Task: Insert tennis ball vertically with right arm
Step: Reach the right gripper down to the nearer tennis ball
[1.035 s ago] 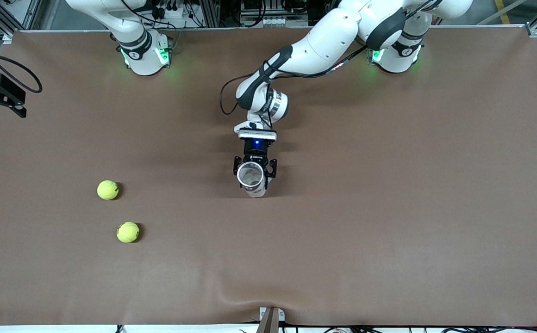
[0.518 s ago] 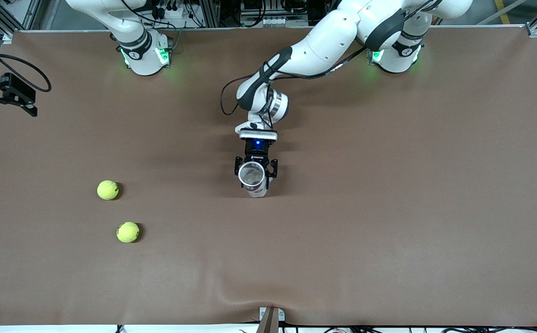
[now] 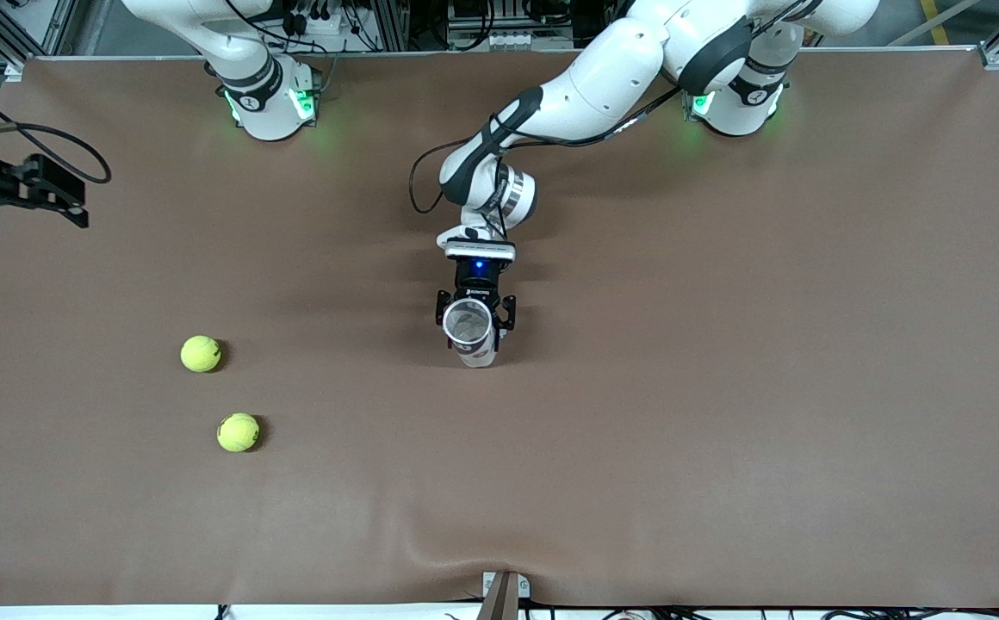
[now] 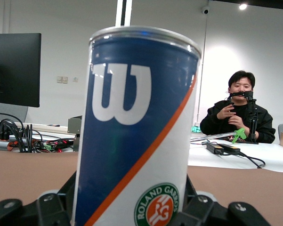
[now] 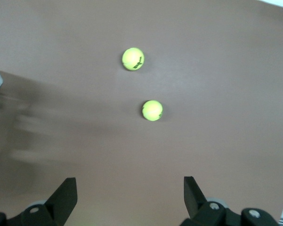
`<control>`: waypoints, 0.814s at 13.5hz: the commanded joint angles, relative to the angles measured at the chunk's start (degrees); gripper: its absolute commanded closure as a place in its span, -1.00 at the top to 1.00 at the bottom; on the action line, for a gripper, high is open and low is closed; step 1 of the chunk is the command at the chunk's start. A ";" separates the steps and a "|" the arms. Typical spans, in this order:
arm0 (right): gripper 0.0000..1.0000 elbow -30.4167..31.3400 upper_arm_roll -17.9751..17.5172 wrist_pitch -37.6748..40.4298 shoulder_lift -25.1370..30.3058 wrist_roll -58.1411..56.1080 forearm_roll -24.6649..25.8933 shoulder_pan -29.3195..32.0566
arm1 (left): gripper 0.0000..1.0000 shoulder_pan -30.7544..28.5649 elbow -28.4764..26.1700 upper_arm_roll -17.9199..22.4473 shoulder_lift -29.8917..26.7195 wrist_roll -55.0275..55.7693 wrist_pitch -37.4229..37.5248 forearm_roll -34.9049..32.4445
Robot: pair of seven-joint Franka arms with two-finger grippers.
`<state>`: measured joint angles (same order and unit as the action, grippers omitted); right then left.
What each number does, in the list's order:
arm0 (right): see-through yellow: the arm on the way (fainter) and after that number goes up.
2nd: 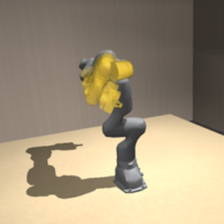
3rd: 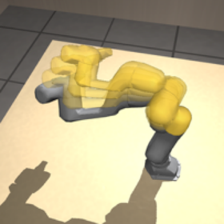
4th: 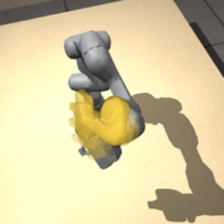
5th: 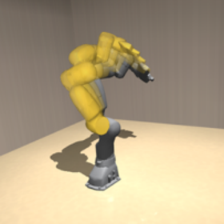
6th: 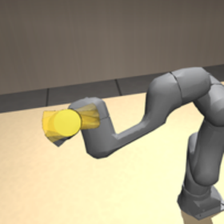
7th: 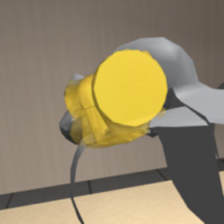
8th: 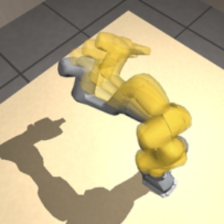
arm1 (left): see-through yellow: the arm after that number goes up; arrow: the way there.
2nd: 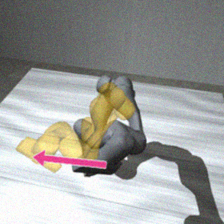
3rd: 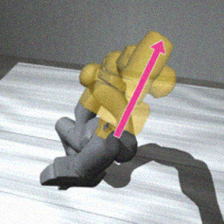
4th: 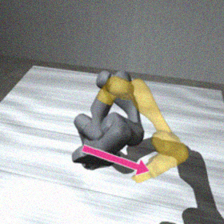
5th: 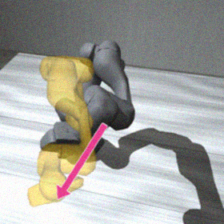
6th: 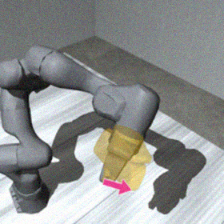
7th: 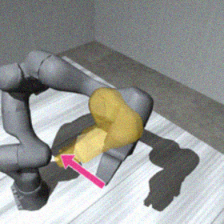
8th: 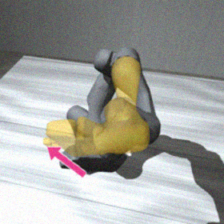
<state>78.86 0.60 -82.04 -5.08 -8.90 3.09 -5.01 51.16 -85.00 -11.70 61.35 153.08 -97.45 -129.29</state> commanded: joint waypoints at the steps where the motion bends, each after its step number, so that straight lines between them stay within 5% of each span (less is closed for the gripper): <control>1: 1.00 -0.29 0.10 -0.75 -4.23 3.00 -2.64 -0.70 | 0.68 0.08 4.14 -0.60 3.51 1.16 1.82 -3.17; 7: 1.00 14.54 0.02 -21.36 -8.71 9.87 -2.65 -3.07 | 0.68 0.08 4.22 -0.60 3.42 1.25 1.74 -3.17; 11: 1.00 15.45 0.10 -34.55 -18.19 9.96 -2.65 -1.14 | 0.68 0.08 4.14 -0.60 3.42 1.34 1.82 -3.25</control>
<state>94.70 0.91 -111.91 -19.51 0.55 1.12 -7.52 51.30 -84.94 -11.66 61.39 153.24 -97.33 -129.29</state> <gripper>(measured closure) 0.000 0.159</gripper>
